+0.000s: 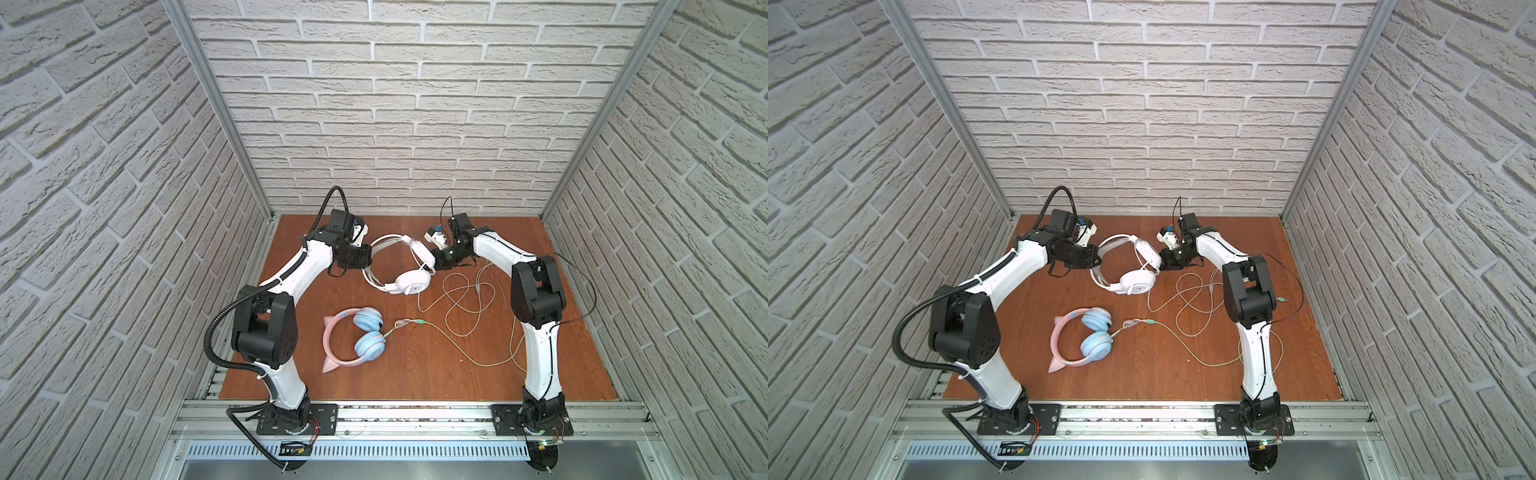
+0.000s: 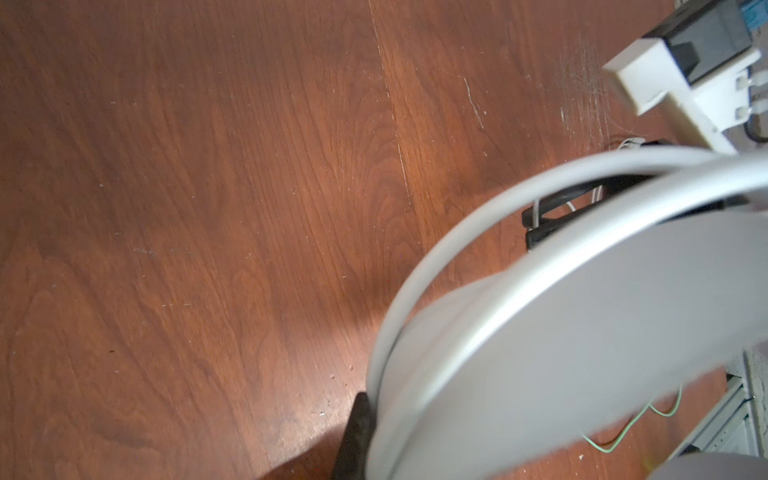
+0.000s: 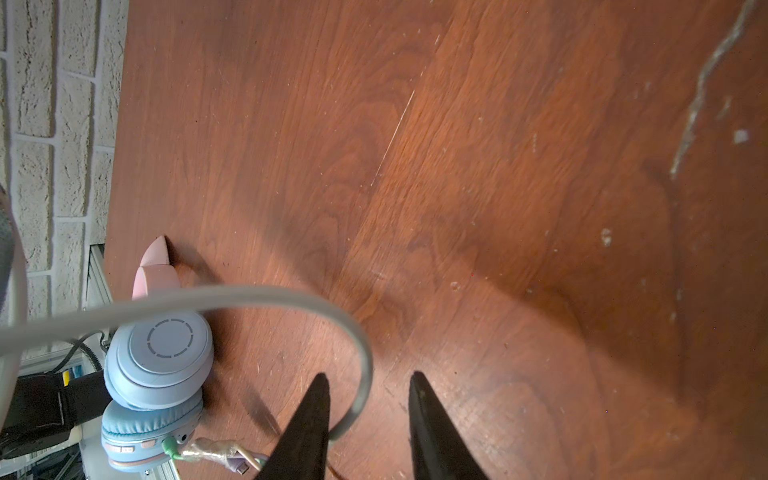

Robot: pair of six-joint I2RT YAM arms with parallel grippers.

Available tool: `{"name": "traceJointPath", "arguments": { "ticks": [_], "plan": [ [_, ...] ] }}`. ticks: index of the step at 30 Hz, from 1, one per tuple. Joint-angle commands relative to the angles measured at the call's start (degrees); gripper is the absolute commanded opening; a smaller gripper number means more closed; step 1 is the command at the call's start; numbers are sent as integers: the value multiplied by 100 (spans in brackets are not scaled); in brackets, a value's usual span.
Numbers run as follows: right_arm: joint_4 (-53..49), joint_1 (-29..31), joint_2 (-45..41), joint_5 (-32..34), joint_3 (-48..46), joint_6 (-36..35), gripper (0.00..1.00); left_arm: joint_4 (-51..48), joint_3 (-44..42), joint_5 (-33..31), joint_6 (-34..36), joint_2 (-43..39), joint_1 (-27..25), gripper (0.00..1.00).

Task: Wrap the headphones
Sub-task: 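Open the right gripper to release the cable and draw it back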

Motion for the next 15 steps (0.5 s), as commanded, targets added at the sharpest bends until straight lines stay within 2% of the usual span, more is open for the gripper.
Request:
{"name": "traceJointPath", "arguments": {
  "ticks": [1,15],
  "plan": [
    [437,50,-314,-185,-271,128,39,538,-13,359,-353,-254,95,0],
    [612,270,-564,-133,-1015,181,41,812,124,151,-1058,-115,364,0]
  ]
}}
